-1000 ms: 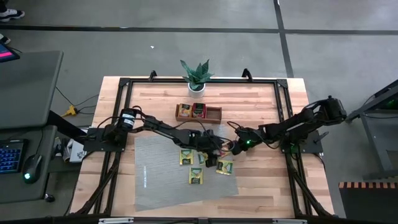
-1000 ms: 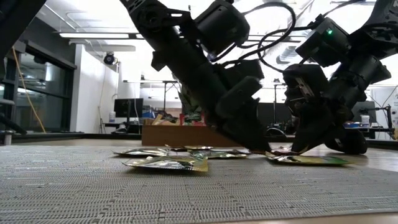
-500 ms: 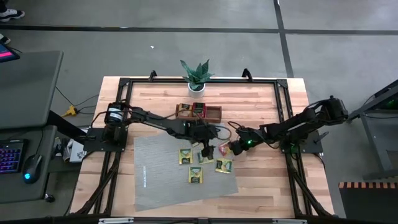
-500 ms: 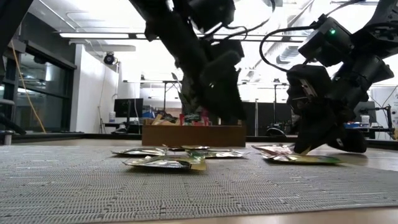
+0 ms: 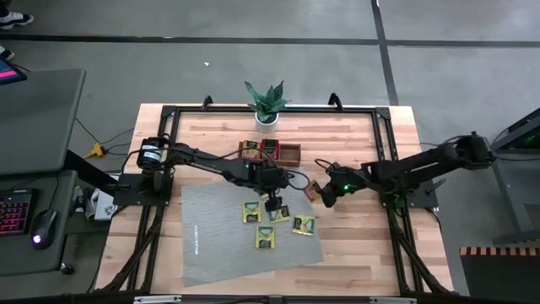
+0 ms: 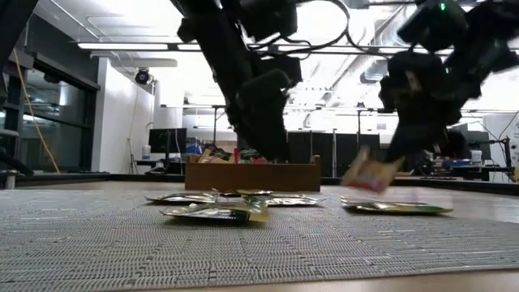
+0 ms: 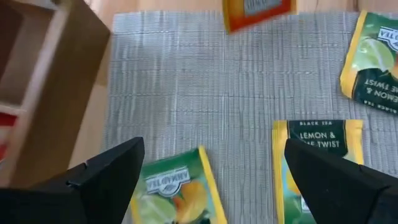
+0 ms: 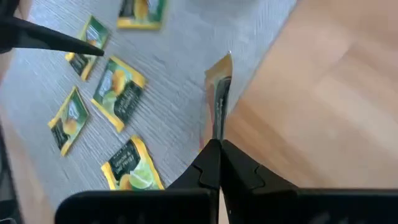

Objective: Pick & Place Tea
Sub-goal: Put the orange tea bag into the left section of the wooden organizer

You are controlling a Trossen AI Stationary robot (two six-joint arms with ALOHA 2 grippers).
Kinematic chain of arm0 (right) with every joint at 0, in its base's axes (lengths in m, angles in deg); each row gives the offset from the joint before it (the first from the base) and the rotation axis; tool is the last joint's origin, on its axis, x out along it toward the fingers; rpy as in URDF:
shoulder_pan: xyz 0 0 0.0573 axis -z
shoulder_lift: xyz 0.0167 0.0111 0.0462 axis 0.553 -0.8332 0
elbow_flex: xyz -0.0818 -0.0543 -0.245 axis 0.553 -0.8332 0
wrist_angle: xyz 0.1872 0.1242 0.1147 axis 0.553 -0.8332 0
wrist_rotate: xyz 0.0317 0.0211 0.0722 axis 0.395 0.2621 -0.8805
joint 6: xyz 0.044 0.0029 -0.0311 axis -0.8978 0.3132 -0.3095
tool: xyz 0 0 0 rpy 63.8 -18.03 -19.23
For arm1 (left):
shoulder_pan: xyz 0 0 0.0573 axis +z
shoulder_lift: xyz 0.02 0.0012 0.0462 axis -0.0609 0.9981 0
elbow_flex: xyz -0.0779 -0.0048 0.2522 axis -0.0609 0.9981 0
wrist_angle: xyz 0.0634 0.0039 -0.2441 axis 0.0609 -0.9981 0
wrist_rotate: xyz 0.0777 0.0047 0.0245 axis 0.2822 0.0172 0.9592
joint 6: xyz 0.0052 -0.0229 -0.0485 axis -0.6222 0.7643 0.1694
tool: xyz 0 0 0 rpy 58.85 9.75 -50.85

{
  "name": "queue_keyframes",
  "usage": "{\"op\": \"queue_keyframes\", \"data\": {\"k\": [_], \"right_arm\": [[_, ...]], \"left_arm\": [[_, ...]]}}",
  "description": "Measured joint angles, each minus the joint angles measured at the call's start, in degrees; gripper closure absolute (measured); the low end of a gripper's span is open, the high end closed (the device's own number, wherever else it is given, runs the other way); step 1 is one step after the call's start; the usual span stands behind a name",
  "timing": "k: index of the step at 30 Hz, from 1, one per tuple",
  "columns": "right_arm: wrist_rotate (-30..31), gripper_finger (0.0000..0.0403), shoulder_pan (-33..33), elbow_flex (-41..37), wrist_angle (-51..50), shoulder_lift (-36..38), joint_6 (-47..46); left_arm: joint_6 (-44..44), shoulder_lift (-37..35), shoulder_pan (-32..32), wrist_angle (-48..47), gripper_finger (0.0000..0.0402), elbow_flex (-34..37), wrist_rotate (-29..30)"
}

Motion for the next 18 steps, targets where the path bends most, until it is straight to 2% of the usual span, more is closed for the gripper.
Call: {"op": "queue_keyframes", "data": {"k": [4, 9, 15, 18], "right_arm": [[2.92, 0.0403, 0.0, 7.64, -13.91, 3.25, 7.77], [3.53, 0.0403, 0.99, 19.98, -29.52, 3.09, 19.91], [3.69, 0.0403, 5.09, 34.26, -39.54, 1.12, 33.36], [3.63, 0.0403, 7.5, 41.02, -42.42, -0.94, 39.39]], "left_arm": [[0.87, -2.71, 0.0, -2.45, 0.0017, -0.02, 0.85], [1.03, -9.03, 0.34, -6.33, 0.0017, -0.13, 5.01], [0.59, -17.69, 1.77, -10.63, 0.0017, -0.03, 9.26], [0.62, -21.37, 3.49, -10.4, 0.0017, -0.07, 9.33]]}}
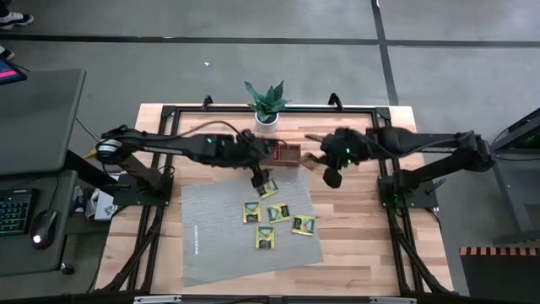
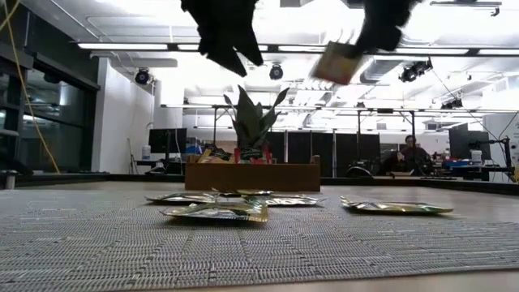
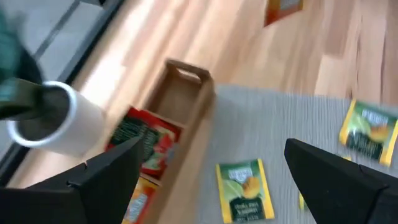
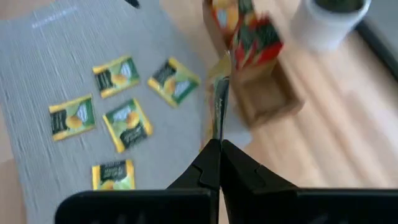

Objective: Pick & Place Tea
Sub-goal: Put the orange tea bag into the left section of the wooden organizer

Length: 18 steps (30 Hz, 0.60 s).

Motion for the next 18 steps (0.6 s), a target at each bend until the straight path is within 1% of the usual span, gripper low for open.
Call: {"op": "queue_keyframes", "data": {"k": [5, 8, 9, 12, 13, 14, 16, 18], "right_arm": [[-1.6, 0.0403, 3.12, 10.92, -3.01, -5.09, 9.57], [-3.98, 0.0403, 4.39, 17.46, -4.17, -9.63, 14.45], [-4.68, 0.0403, 4.62, 19.69, -4.71, -11.5, 16.07], [-5.57, 0.0403, 5.1, 26.06, -7.45, -16.62, 20.56], [-5.81, 0.0403, 5.25, 28.11, -8.34, -18.28, 21.91], [-5.93, 0.0403, 5.27, 29.92, -9.18, -19.83, 23.04], [-6.01, 0.0403, 5.35, 33.26, -10.7, -22.56, 24.89], [-6.24, 0.0403, 5.4, 36.03, -11.4, -24.79, 26.24]], "left_arm": [[-0.04, -4.76, 2.61, 0.06, 0.0017, -0.05, -0.12], [-0.02, -6.35, 3.7, 0.44, 0.0017, 0.0, -1.62], [0.1, -6.54, 3.96, 1.25, 0.0017, -0.13, -2.66], [0.45, -8.46, 4.85, -0.45, 0.0017, 0.26, -7.31], [0.43, -8.76, 4.86, 0.68, 0.0017, -0.02, -9.05], [0.2, -9.13, 4.86, 1.52, 0.0017, -0.21, -10.44], [-0.91, -10.55, 5.26, -0.51, 0.0017, 0.15, -12.83], [-1.77, -11.28, 5.45, 1.09, 0.0017, 0.02, -15.58]]}}
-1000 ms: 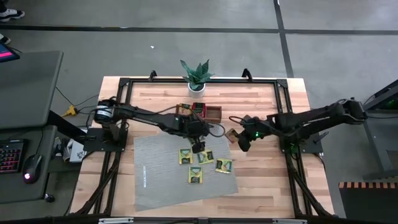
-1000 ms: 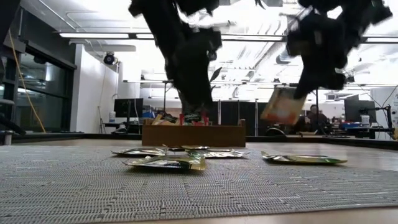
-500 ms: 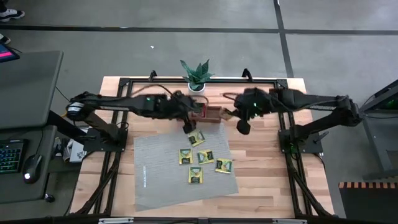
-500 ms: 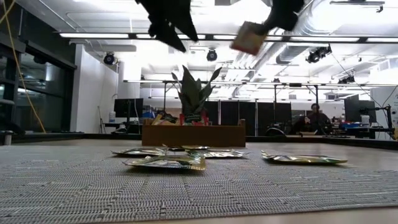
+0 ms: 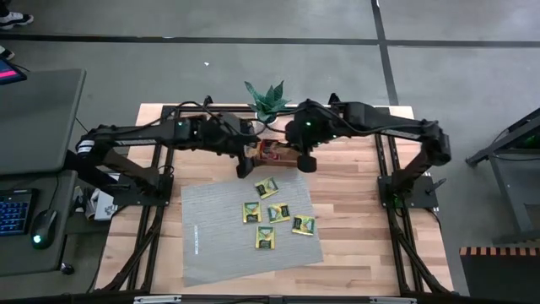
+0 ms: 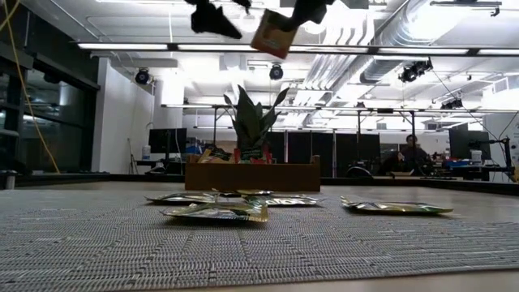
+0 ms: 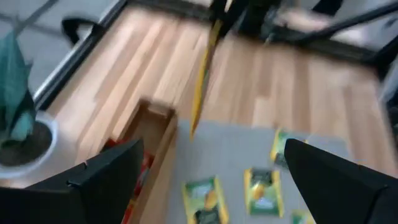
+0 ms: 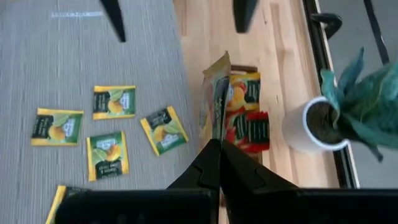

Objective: Pick & Place Tea
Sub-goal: Put the orange tea bag into the left section of the wooden organizer

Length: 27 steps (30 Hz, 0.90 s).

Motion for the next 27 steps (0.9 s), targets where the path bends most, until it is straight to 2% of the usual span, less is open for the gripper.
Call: {"op": "queue_keyframes", "data": {"k": [3, 9, 14, 22, 27], "right_arm": [[-0.46, 0.0403, 0.32, 2.88, -0.55, -2.45, 0.85], [-1.67, 0.0403, 0.74, 5.94, 0.76, -5.03, 1.22], [-1.89, 0.0403, 0.7, 6.89, 4.43, -5.68, 0.78], [-1.95, 0.0403, 0.72, 6.89, 8.71, -5.76, -0.06], [-2.26, 0.0403, 0.72, 6.89, 9.05, -6.37, -0.18]], "left_arm": [[-0.44, -2.03, 1.03, -1.08, 0.0017, 0.07, -1.77], [-0.83, -5.53, 3.52, -3.62, 0.0017, 0.07, -1.54], [-0.81, -7.8, 6.47, -3.92, 0.0017, 0.0, -5.27], [0.7, -7.86, 9.51, -3.68, 0.0017, 0.0, -12.88], [0.71, -6.63, 9.37, -2.5, 0.0017, 0.0, -13.38]]}}
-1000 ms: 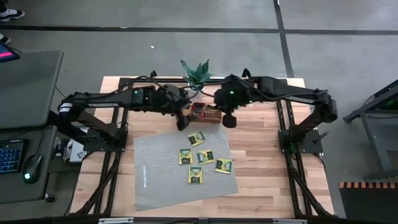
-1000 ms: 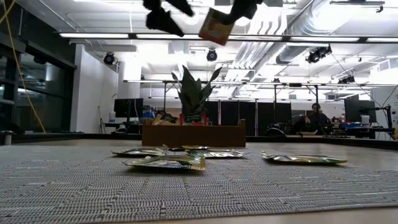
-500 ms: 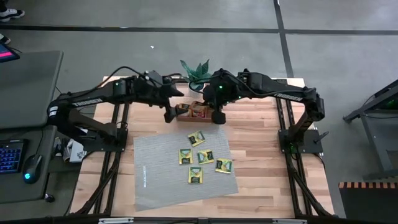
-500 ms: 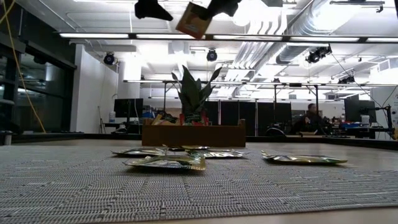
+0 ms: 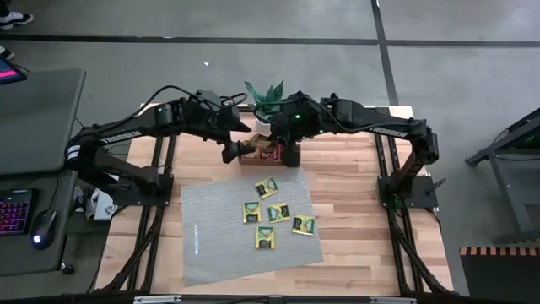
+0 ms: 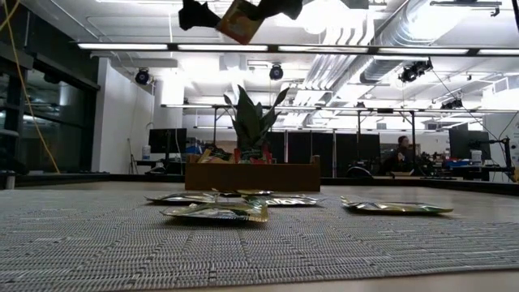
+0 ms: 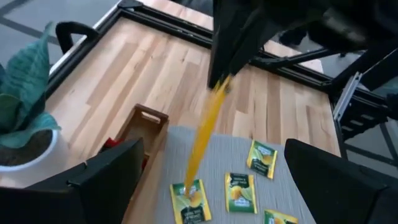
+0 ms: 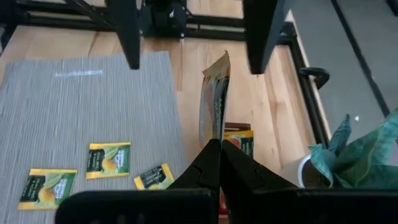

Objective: Pick & Place Tea
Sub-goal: Put the orange tea bag into the left section of the wooden organizer

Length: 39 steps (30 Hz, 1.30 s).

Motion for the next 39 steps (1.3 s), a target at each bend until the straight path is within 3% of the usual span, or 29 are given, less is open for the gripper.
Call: {"op": "queue_keyframes", "data": {"k": [19, 39], "right_arm": [[-2.4, 0.0403, -0.04, -0.25, 0.14, -3.09, -1.22], [-2.31, 0.0403, -0.09, -0.28, -1.04, -3.15, -1.11]], "left_arm": [[0.1, 5.67, 0.0, 1.62, 0.0023, 0.0, -0.85], [0.05, 5.65, 0.0, 3.92, 0.0164, 0.0, 1.85]]}}
